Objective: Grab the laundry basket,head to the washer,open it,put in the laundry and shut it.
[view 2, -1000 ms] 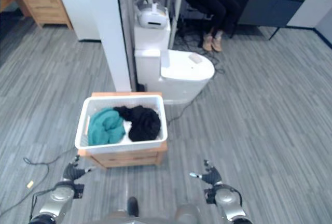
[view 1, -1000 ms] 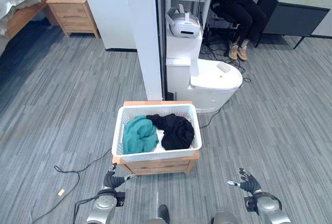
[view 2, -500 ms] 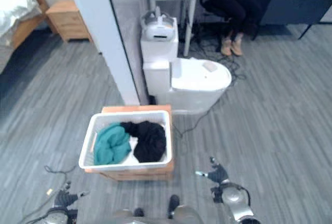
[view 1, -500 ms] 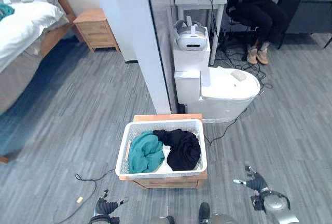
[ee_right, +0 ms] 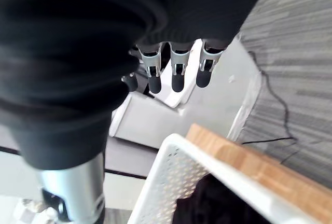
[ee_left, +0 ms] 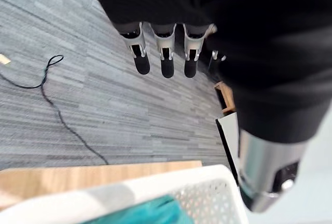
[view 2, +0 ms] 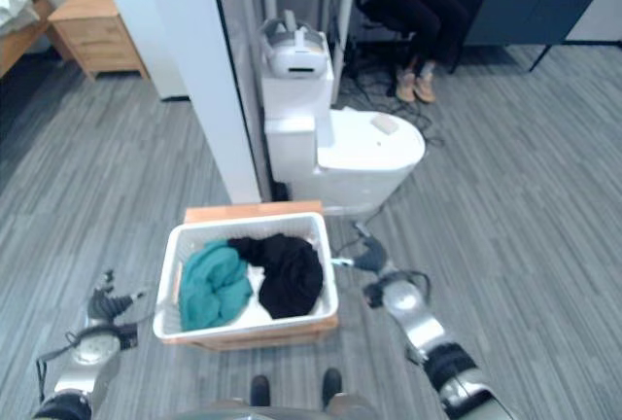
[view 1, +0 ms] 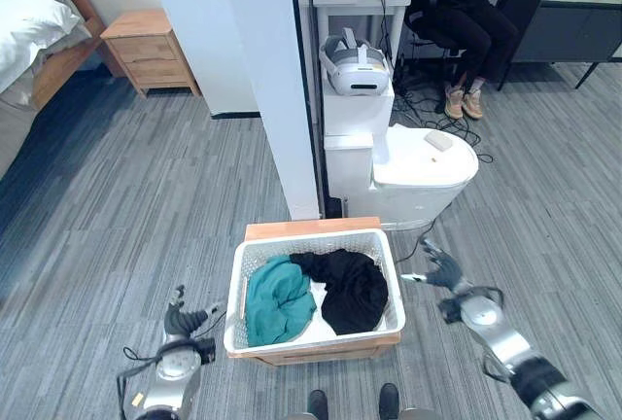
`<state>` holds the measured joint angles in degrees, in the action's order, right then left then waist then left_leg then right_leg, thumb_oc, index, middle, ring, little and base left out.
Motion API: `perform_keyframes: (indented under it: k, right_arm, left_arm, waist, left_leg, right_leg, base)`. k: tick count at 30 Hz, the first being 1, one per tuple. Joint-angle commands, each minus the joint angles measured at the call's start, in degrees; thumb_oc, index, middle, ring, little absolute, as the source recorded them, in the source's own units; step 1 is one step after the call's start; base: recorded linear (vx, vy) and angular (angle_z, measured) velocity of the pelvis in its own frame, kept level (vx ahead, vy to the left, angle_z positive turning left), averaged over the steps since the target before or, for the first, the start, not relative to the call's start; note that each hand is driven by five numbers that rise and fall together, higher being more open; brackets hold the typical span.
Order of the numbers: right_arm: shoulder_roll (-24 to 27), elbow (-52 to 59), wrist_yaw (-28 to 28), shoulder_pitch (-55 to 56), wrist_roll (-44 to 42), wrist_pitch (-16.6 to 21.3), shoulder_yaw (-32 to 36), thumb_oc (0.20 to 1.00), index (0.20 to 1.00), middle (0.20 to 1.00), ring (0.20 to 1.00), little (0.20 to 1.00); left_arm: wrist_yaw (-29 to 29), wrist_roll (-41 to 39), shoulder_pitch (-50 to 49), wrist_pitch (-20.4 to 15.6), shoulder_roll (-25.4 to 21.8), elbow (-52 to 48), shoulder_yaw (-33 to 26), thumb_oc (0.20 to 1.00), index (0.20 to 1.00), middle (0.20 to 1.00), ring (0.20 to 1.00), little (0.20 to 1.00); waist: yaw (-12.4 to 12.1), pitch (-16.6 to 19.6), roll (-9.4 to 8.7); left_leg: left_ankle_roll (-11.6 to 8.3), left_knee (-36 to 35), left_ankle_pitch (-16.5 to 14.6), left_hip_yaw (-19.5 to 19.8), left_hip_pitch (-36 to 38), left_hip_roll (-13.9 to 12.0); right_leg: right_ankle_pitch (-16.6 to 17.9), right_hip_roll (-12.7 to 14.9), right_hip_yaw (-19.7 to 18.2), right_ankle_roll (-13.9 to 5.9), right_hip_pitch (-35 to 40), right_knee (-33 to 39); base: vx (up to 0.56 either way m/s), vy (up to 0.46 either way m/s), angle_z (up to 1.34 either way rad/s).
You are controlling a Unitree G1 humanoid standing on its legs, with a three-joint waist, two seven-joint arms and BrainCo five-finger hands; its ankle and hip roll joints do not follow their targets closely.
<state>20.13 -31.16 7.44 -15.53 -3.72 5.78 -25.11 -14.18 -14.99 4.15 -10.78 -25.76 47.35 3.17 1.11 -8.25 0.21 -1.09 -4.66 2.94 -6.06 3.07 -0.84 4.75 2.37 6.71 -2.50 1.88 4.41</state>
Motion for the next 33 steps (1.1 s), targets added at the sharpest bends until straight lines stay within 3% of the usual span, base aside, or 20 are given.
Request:
perform_keyframes:
  k: [1, 5, 6, 10, 15, 16, 17, 18, 19, 25, 30, 33]
  right_arm:
    - [-0.54, -2.36, 2.57, -1.9, 1.47, 0.78, -1.65, 1.0, 1.0, 1.0, 1.0, 1.0]
    - [-4.64, -9.4, 6.01, -10.12, 1.64, -0.1, -4.39, 1.0, 1.0, 1.0, 1.0, 1.0]
    - [-5.29, -12.14, 10.36, -13.72, 3.78, -0.49, -3.79, 1.0, 1.0, 1.0, 1.0, 1.0]
    - [-5.63, -13.61, 14.36, -16.55, 6.93, -0.97, -3.36, 1.0, 1.0, 1.0, 1.0, 1.0]
    - [-8.64, -21.75, 11.58, -18.57, 8.11, -3.29, -9.07, 1.0, 1.0, 1.0, 1.0, 1.0]
    - [-9.36, -23.1, 10.58, -18.67, 8.4, -3.52, -10.16, 0.617, 0.617, 0.617, 0.617, 0.617]
    - [-9.37, -23.13, 10.58, -18.68, 8.39, -3.51, -10.17, 0.539, 0.539, 0.539, 0.539, 0.539]
    - [-9.75, -23.44, 10.23, -18.56, 8.47, -3.44, -10.58, 0.379, 0.379, 0.379, 0.379, 0.379]
    - [-9.84, -23.17, 9.65, -18.16, 8.15, -3.29, -11.02, 0.2, 0.2, 0.2, 0.2, 0.2]
    - [-9.1, -20.68, 9.15, -16.1, 6.99, -2.56, -10.31, 0.2, 0.2, 0.2, 0.2, 0.2]
    - [-4.64, -8.45, 9.16, -10.62, 6.48, -1.39, -5.61, 0.2, 0.2, 0.2, 0.2, 0.2]
    - [-0.55, 2.32, 7.49, -4.69, 7.06, -0.67, -1.58, 0.2, 0.2, 0.2, 0.2, 0.2]
  left_arm:
    - [-3.6, 3.24, 1.95, -0.59, -2.86, 2.9, 1.84, 1.0, 1.0, 1.0, 1.0, 1.0]
    - [-5.17, 5.24, 10.52, 0.52, -3.02, 9.67, 6.72, 1.0, 1.0, 1.0, 1.0, 1.0]
    - [-6.53, 5.4, 13.76, 0.53, -1.68, 10.57, 8.92, 1.0, 1.0, 1.0, 1.0, 1.0]
    - [-7.78, 6.24, 15.67, 0.57, 0.67, 11.21, 11.01, 1.0, 1.0, 1.0, 1.0, 1.0]
    - [-8.01, 8.74, 17.6, 2.87, 4.57, 18.82, 14.72, 1.0, 1.0, 1.0, 1.0, 1.0]
    - [-7.88, 9.33, 17.63, 3.3, 4.78, 19.81, 15.04, 1.0, 1.0, 1.0, 1.0, 1.0]
    - [-7.88, 9.33, 17.64, 3.3, 4.77, 19.81, 15.04, 1.0, 1.0, 1.0, 1.0, 1.0]
    - [-7.83, 9.59, 17.59, 3.43, 4.73, 19.99, 15.13, 0.749, 0.749, 0.749, 0.749, 0.749]
    - [-7.56, 9.22, 17.38, 3.08, 4.67, 19.08, 15.02, 0.2, 0.2, 0.2, 0.2, 0.2]
    - [-7.3, 7.27, 16.03, 1.61, 4.51, 13.07, 14.38, 0.2, 0.2, 0.2, 0.2, 0.2]
    - [-7.28, 6.77, 10.56, -0.21, 3.88, -3.87, 13.19, 0.2, 0.2, 0.2, 0.2, 0.2]
    - [-4.08, 6.45, 3.72, -0.68, 3.68, -15.63, 11.57, 0.2, 0.2, 0.2, 0.2, 0.2]
  waist:
    - [-1.46, -0.24, -2.5]
    - [-1.11, -4.47, -2.89]
    - [-0.75, -6.54, -2.97]
    - [-0.49, -8.39, -3.0]
    - [-0.78, -10.02, -3.3]
    - [-0.94, -10.25, -3.33]
    - [-0.93, -10.26, -3.34]
    - [-1.02, -10.45, -3.32]
    - [-1.19, -10.58, -3.29]
    - [-1.34, -10.39, -3.41]
    - [-1.14, -9.35, -3.43]
    - [-0.51, -7.91, -3.45]
  left_leg:
    - [-0.55, 1.9, -5.36, -0.96, 0.23, 0.44]
    - [-0.12, 4.44, -4.42, -1.48, -8.0, 0.5]
    - [0.02, 5.31, -3.58, -1.54, -11.46, 0.67]
    - [0.07, 5.87, -2.95, -1.53, -13.68, 0.68]
    - [0.04, 5.39, -2.26, -1.23, -14.6, 0.61]
    - [0.0, 5.41, -2.18, -1.07, -14.57, 0.65]
    - [-0.01, 5.4, -2.18, -1.07, -14.56, 0.65]
    - [-0.06, 5.44, -2.15, -0.99, -14.56, 0.61]
    - [-0.1, 5.5, -2.17, -0.83, -14.43, 0.6]
    - [-0.16, 5.38, -2.3, -0.63, -13.68, 0.61]
    - [0.0, 5.27, -3.3, -0.8, -11.46, 0.65]
    - [0.39, 6.14, -4.66, -1.75, -9.52, 0.61]
  right_leg:
    - [-4.91, 3.61, -2.07, -5.02, -2.24, -4.43]
    - [-3.31, 3.77, -3.69, -4.98, -10.79, -6.44]
    - [-2.43, 3.75, -3.97, -4.88, -14.32, -7.55]
    - [-1.98, 3.91, -4.27, -4.88, -16.47, -8.25]
    - [-1.79, 4.09, -4.37, -4.73, -17.94, -8.51]
    - [-1.75, 4.05, -4.32, -4.63, -17.86, -8.46]
    - [-1.75, 4.06, -4.31, -4.63, -17.84, -8.46]
    - [-1.71, 4.07, -4.23, -4.61, -17.87, -8.47]
    - [-1.73, 4.08, -4.11, -4.59, -17.73, -8.43]
    - [-1.77, 4.09, -3.92, -4.66, -16.86, -8.09]
    - [-2.37, 3.88, -4.01, -4.83, -14.68, -7.89]
    - [-2.71, 3.72, -4.35, -5.01, -12.84, -7.73]
  base:
    - [-0.16, 0.032, -0.24]
    - [-0.29, 0.033, -0.25]
    - [-0.27, 0.038, -0.15]
    - [-0.09, 0.024, -0.06]
    - [-0.01, 0.0, -0.03]
    - [0.01, -0.012, 0.06]
    - [0.0, -0.011, 0.08]
    - [-0.01, -0.012, 0.07]
    - [-0.01, -0.018, 0.06]
    - [0.0, -0.015, 0.02]
    - [0.0, -0.006, 0.01]
    - [0.02, -0.004, -0.09]
